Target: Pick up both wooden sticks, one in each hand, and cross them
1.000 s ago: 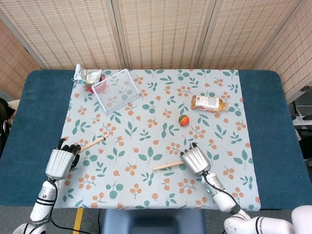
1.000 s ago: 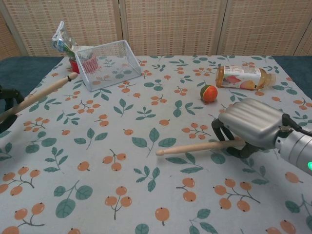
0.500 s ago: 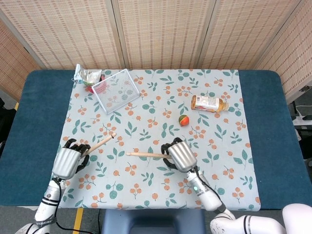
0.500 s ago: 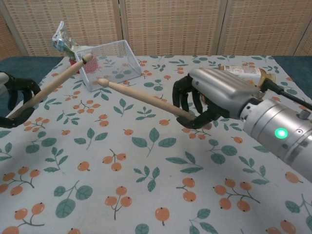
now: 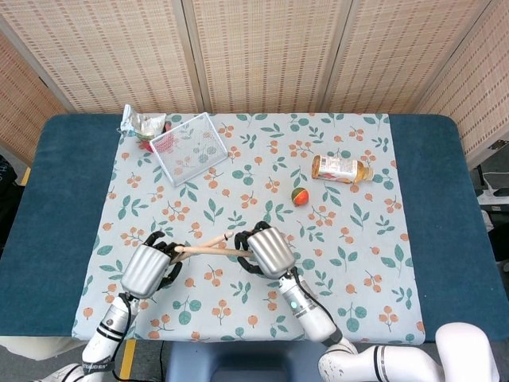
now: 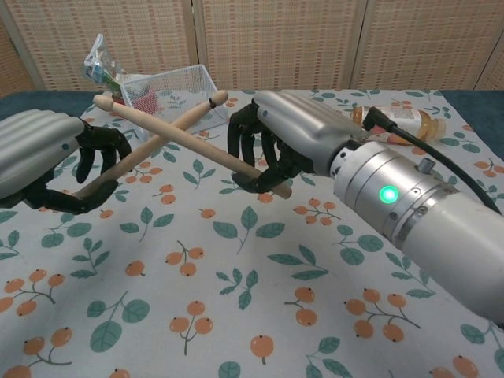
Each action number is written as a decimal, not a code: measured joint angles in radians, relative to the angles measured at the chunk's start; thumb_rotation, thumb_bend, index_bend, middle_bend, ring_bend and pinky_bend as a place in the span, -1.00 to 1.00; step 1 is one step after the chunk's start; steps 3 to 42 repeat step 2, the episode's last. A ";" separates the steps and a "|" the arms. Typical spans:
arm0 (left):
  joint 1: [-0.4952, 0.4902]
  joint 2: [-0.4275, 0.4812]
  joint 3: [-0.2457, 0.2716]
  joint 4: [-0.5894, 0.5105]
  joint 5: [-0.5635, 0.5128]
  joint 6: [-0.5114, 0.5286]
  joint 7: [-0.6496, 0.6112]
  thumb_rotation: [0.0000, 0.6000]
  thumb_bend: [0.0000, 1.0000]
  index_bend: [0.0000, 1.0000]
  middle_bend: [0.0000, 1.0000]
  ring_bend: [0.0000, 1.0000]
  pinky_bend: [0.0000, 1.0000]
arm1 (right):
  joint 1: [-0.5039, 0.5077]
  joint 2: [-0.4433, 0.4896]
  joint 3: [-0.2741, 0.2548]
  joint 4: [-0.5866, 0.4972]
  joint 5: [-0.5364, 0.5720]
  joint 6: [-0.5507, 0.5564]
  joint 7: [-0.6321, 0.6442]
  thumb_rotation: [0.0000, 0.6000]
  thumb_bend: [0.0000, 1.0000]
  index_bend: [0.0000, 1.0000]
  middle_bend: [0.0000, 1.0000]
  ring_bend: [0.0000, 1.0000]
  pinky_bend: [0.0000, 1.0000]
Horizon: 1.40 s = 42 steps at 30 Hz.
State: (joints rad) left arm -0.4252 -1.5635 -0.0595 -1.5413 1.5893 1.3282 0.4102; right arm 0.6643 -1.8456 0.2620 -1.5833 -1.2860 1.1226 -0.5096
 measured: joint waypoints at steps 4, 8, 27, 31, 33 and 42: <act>0.000 -0.002 0.000 0.000 0.001 0.002 0.005 1.00 0.03 0.78 0.86 0.22 -0.39 | 0.001 0.004 -0.004 -0.001 0.002 0.003 -0.006 1.00 -0.40 1.00 0.70 0.25 -0.28; 0.000 -0.002 0.000 0.000 0.001 0.002 0.005 1.00 0.03 0.78 0.86 0.22 -0.39 | 0.001 0.004 -0.004 -0.001 0.002 0.003 -0.006 1.00 -0.40 1.00 0.70 0.25 -0.28; 0.000 -0.002 0.000 0.000 0.001 0.002 0.005 1.00 0.03 0.78 0.86 0.22 -0.39 | 0.001 0.004 -0.004 -0.001 0.002 0.003 -0.006 1.00 -0.40 1.00 0.70 0.25 -0.28; 0.000 -0.002 0.000 0.000 0.001 0.002 0.005 1.00 0.03 0.78 0.86 0.22 -0.39 | 0.001 0.004 -0.004 -0.001 0.002 0.003 -0.006 1.00 -0.40 1.00 0.70 0.25 -0.28; 0.000 -0.002 0.000 0.000 0.001 0.002 0.005 1.00 0.03 0.78 0.86 0.22 -0.39 | 0.001 0.004 -0.004 -0.001 0.002 0.003 -0.006 1.00 -0.40 1.00 0.70 0.25 -0.28; 0.000 -0.002 0.000 0.000 0.001 0.002 0.005 1.00 0.03 0.78 0.86 0.22 -0.39 | 0.001 0.004 -0.004 -0.001 0.002 0.003 -0.006 1.00 -0.40 1.00 0.70 0.25 -0.28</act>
